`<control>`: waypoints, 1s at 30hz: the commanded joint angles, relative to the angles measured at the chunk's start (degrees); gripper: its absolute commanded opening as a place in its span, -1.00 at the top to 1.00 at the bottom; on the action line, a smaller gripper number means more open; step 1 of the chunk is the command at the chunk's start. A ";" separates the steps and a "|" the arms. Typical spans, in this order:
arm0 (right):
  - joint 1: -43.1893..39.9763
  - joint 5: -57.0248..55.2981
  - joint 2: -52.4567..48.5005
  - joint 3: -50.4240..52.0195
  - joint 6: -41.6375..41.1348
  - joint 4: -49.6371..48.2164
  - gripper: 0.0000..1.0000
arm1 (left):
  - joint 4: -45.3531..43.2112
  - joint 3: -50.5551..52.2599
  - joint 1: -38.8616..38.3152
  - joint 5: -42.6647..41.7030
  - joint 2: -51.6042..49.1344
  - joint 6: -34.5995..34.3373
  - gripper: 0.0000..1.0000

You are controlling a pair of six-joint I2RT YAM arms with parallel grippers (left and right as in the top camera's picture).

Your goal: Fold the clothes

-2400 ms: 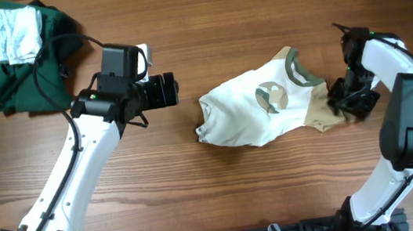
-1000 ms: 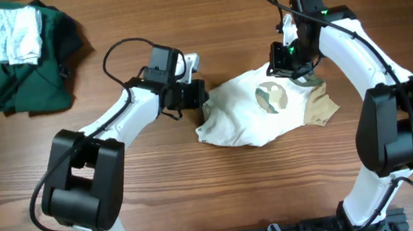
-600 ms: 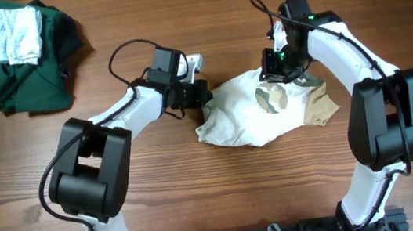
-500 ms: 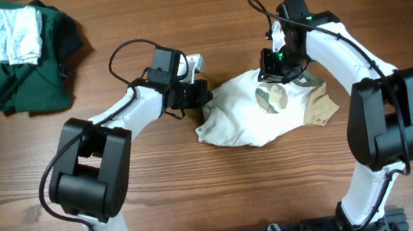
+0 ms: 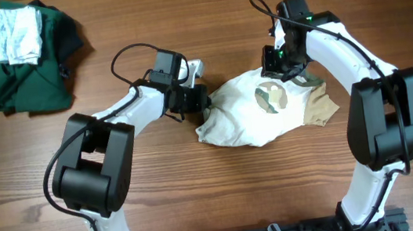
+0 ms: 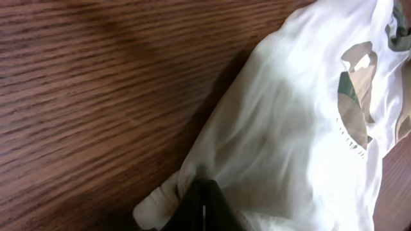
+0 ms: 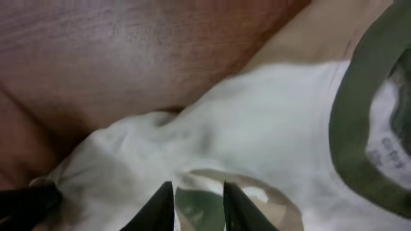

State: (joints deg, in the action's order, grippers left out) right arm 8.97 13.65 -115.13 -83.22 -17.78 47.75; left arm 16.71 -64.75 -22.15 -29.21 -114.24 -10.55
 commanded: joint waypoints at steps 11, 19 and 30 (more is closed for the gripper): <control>0.00 -13.57 -7.72 0.48 -3.48 -3.37 0.53 | 0.20 -0.15 2.29 15.93 -1.44 3.17 0.92; -3.13 -15.85 -7.78 0.48 -4.92 -4.00 0.52 | -4.74 -0.15 7.91 16.31 -1.51 7.69 0.92; -4.11 -14.80 -7.78 0.42 -5.31 -4.87 0.52 | -10.14 -0.39 11.08 17.29 -1.22 10.34 0.92</control>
State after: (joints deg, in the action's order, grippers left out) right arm 5.56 2.48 -120.36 -83.40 -22.31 43.38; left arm 6.52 -65.36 -11.51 -13.02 -114.89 -1.76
